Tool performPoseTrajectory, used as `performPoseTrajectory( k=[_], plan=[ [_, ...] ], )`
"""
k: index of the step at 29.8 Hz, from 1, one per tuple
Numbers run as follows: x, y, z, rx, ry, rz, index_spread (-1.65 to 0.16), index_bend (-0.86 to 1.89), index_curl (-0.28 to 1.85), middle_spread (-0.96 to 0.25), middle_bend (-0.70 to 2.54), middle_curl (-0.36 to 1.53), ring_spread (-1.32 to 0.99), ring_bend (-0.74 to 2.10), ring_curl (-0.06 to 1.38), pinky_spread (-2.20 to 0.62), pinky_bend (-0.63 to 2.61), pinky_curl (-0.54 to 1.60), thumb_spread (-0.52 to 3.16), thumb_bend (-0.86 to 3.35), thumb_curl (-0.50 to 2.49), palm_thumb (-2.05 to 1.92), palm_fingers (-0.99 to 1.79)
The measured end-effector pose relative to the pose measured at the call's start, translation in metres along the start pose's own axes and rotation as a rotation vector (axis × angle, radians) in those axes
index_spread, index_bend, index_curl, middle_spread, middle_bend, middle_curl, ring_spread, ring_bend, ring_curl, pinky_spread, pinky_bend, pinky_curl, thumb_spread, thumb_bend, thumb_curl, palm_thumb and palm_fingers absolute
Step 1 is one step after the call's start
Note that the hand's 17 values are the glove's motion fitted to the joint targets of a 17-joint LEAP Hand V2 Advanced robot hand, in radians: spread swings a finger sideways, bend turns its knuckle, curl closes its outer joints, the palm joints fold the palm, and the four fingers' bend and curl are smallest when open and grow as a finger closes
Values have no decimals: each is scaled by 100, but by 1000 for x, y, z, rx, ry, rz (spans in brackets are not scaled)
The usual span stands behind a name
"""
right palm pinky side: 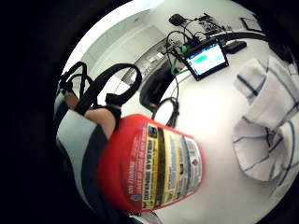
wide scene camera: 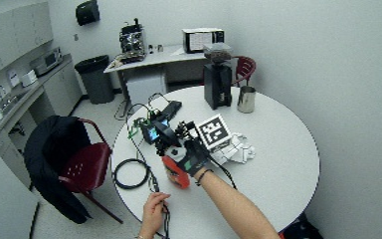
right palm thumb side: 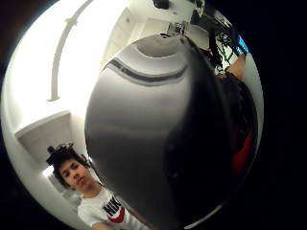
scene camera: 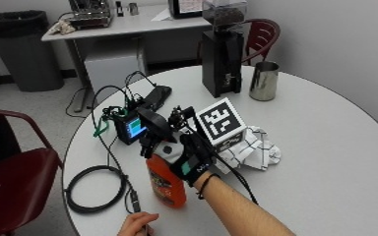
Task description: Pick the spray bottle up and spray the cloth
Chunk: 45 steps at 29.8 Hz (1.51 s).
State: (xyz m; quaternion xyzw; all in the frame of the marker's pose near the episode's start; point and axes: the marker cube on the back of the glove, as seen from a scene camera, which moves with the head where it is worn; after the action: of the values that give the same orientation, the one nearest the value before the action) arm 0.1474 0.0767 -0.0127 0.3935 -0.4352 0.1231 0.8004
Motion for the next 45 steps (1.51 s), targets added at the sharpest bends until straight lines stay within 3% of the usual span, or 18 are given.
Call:
performPoseTrajectory(
  k=[10, 17, 29, 35, 45],
  plan=[
    [15, 8, 0, -39, -33, 38, -19, 16, 42, -7, 61, 47, -10, 66, 41, 7, 18, 35, 86, -3, 60, 85, 120],
    [24, 28, -9, -83, -3, 33, -25, 7, 38, -7, 53, 44, -10, 55, 39, 13, 20, 35, 96, -3, 56, 82, 95],
    [19, 98, -99, -2, 62, 67, -33, 5, 26, -9, 46, 42, -10, 55, 39, 20, 25, 36, 104, -2, 52, 82, 84],
    [44, 146, -144, -14, 270, 118, -34, 8, 24, -9, 45, 42, -9, 53, 38, 22, 24, 36, 106, -2, 50, 82, 83],
    [55, 184, -175, 6, 384, 227, -35, 11, 23, -8, 43, 41, -6, 48, 37, 25, 20, 35, 107, -2, 48, 81, 82]
  ],
)
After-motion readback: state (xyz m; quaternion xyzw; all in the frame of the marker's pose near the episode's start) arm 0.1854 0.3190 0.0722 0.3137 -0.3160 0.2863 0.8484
